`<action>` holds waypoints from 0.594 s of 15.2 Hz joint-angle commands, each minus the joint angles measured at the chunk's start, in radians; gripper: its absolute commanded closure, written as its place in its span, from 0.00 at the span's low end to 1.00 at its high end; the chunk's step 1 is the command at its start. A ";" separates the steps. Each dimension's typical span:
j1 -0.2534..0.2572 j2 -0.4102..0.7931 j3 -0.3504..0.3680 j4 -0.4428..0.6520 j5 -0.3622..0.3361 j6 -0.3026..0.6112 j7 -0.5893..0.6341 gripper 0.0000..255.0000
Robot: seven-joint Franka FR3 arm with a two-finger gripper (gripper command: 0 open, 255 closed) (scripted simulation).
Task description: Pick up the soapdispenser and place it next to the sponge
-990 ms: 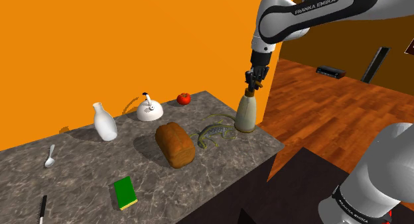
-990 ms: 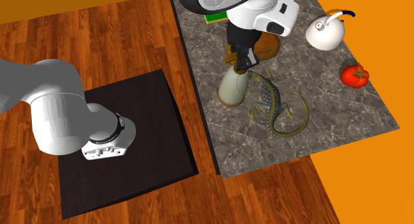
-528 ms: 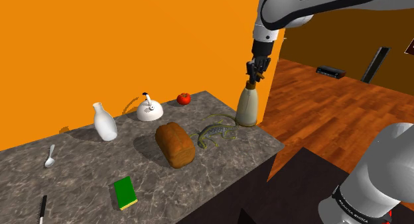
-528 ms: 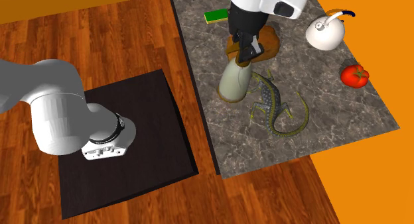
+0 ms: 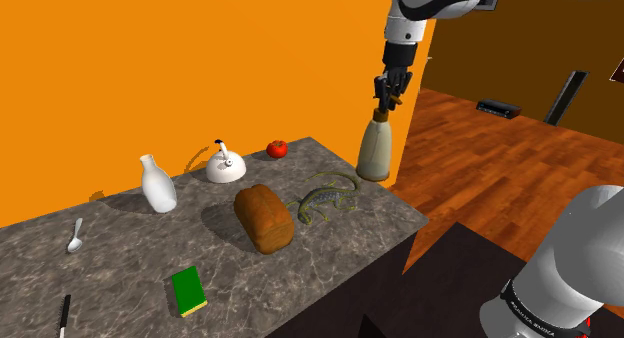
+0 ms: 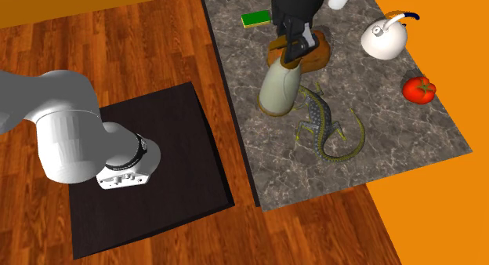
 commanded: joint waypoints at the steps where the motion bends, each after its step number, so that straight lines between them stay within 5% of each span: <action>1: 0.000 0.003 0.000 0.030 0.000 -0.026 -0.001 1.00; 9: 0.019 0.010 0.033 0.116 0.009 -0.106 0.048 1.00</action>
